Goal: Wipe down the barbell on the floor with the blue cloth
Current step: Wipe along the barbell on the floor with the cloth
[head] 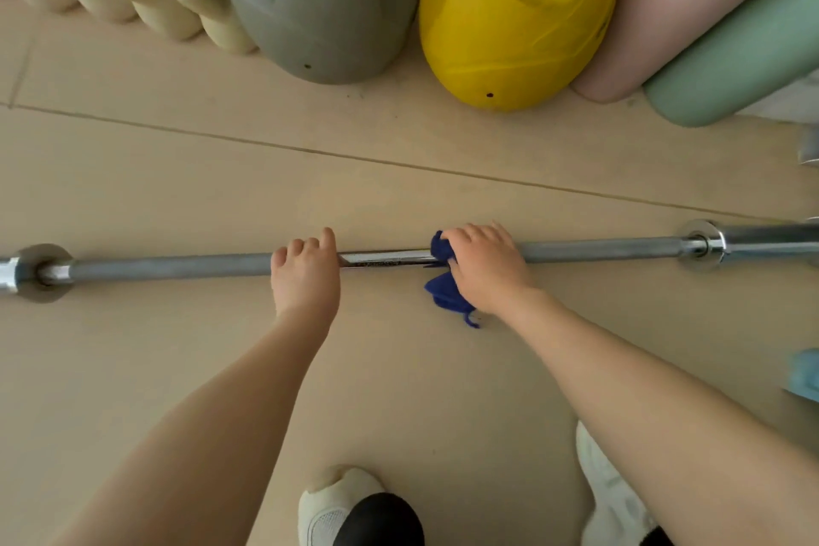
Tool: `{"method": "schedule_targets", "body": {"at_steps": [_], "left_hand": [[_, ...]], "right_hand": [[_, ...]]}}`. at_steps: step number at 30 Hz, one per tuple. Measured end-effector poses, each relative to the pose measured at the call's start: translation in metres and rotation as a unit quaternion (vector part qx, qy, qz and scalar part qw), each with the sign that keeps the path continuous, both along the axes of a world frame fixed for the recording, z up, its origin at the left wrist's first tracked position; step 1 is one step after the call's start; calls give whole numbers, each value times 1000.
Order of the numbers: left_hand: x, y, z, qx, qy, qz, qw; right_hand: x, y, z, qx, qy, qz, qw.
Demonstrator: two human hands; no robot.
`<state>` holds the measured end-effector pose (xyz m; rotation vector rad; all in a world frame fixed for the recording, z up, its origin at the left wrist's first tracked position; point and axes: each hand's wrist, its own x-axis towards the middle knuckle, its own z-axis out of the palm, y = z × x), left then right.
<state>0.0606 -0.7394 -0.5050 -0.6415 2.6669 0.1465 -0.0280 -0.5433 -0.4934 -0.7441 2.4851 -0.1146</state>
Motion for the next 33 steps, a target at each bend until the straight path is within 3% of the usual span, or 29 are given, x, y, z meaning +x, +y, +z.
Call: {"method": "schedule_targets", "body": {"at_steps": [4,7,9,12,15,19,21,24,27,33], "left_hand": [[2,-12,-6,0,22,-22,1000],[1,-15,-6,6,21,-27,999],[2,-16,-6,14,22,-32,999],[1,-19,-6,24,23,-43,999],[-1,-19,-5,27,28,-48,998],[-1,-19,-5,23,19,-46,998],[-3,-19,-6,20,15,-47,999],[-5,-20,-4,18,9,-49,999],[-7,-20,-1,8,-4,-58,998],[-3,-16,1,-19,-21,-71,997]], "right_hand": [[-34,-22,1,-16,-133,-176,975],[-41,-31,-4,0,-166,-240,957],[-33,-30,-5,10,-121,-215,969],[3,-10,-9,-17,45,-88,995],[47,25,-26,-4,172,25,985],[50,32,-37,-9,166,13,986],[27,16,-29,-17,137,-2,990],[-14,-6,-11,15,-8,-35,999],[-42,-15,-3,55,-159,-118,979],[-43,-21,-5,67,-198,-192,959]]}}
